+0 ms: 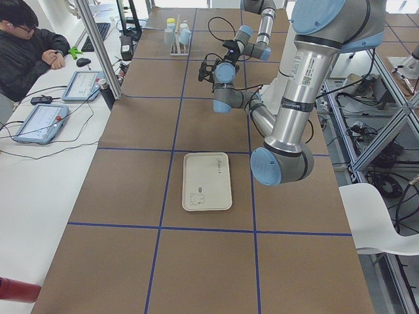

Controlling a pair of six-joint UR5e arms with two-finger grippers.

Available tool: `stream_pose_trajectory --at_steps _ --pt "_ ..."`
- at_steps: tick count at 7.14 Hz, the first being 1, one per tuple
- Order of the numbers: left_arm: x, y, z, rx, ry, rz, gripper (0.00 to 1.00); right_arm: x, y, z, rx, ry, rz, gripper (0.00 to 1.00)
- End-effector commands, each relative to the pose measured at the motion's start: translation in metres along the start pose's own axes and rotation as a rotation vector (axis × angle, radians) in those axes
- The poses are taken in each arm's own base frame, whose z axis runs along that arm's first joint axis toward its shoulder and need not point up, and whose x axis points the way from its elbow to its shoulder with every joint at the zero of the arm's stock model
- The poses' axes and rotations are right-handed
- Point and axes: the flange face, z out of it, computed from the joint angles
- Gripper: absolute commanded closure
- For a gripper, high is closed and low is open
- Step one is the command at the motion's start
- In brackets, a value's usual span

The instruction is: Transfer IKEA cup to right arm and place on rack

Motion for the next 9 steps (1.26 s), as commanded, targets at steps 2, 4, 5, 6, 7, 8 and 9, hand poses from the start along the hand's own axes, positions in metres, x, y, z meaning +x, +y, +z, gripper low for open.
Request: stream_pose_trajectory --at_steps 2,4,5,6,7,8,9 --pt "-0.087 -0.020 -0.055 0.054 -0.178 0.166 0.00 0.044 0.000 0.003 -0.189 0.105 -0.065 0.89" --pt "-0.166 -0.029 -0.116 0.058 -0.352 0.389 0.00 0.076 -0.030 -0.039 -0.490 0.212 -0.104 1.00" --pt "-0.193 -0.035 -0.143 0.057 -0.419 0.473 0.00 0.107 -0.048 -0.056 -0.674 0.302 -0.155 1.00" --pt "-0.208 -0.037 -0.160 0.054 -0.458 0.518 0.00 0.136 -0.064 -0.081 -0.808 0.348 -0.267 1.00" --pt "-0.213 -0.036 -0.167 0.053 -0.468 0.526 0.00 0.174 -0.079 -0.113 -0.940 0.397 -0.365 1.00" --pt "-0.213 -0.036 -0.167 0.053 -0.468 0.526 0.00 0.206 -0.090 -0.145 -1.091 0.443 -0.461 1.00" --pt "-0.214 -0.036 -0.168 0.052 -0.469 0.525 0.00 0.226 -0.092 -0.163 -1.230 0.464 -0.614 1.00"
